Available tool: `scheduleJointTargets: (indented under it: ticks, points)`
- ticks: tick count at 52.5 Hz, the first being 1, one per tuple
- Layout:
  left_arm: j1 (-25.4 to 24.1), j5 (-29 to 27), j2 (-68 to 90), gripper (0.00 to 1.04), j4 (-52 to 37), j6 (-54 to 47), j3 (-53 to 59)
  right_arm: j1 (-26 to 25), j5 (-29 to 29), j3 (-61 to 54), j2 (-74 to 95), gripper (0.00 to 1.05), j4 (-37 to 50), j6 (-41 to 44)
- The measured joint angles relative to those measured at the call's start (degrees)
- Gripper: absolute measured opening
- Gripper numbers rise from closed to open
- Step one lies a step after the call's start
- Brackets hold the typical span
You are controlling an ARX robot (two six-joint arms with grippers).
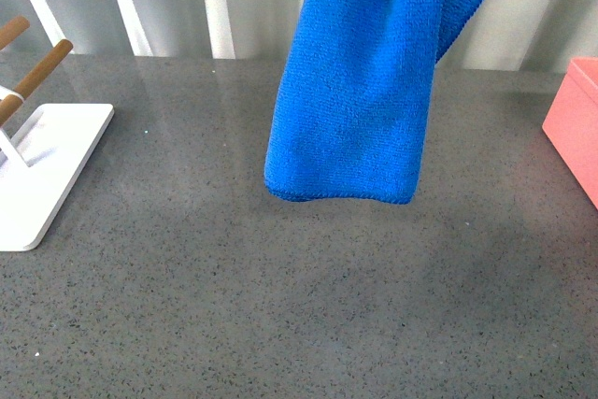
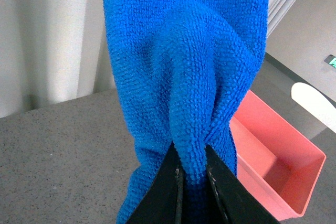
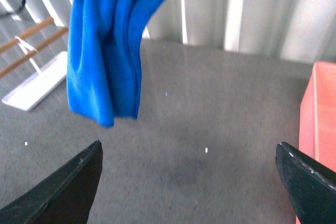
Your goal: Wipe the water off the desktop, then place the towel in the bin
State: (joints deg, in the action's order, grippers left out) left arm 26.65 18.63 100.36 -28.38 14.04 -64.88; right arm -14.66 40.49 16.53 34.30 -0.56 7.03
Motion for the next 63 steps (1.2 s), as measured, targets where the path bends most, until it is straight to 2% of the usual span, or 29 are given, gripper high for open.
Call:
scheduleJointTargets:
  ticks: [4,10,31,42,61,63]
  points:
    - [0.15,0.04,-0.04,0.04,0.20,0.13,0.00,2.16,-1.51,2.29,9.81,0.98,9.79,-0.04]
    - [0.35,0.07,-0.39,0.04,0.50,1.09,0.00,6.58,-2.93,4.09,22.34,0.98,19.30,-0.20]
    - [0.46,0.00,-2.36,0.04,2.08,5.01,-0.17,25.24,-7.72,4.52,43.30,0.98,40.63,-0.63]
    - [1.14,0.02,-2.38,0.04,3.21,6.95,-1.27,28.15,-7.93,6.71,48.85,0.98,47.39,0.07]
    - [1.86,0.24,-2.36,0.04,4.02,8.66,-2.21,28.24,-7.69,12.57,54.53,0.98,52.28,0.85]
    - [1.86,0.33,-2.36,0.04,4.04,8.70,-2.21,28.24,-7.85,13.05,54.88,0.95,52.83,0.61]
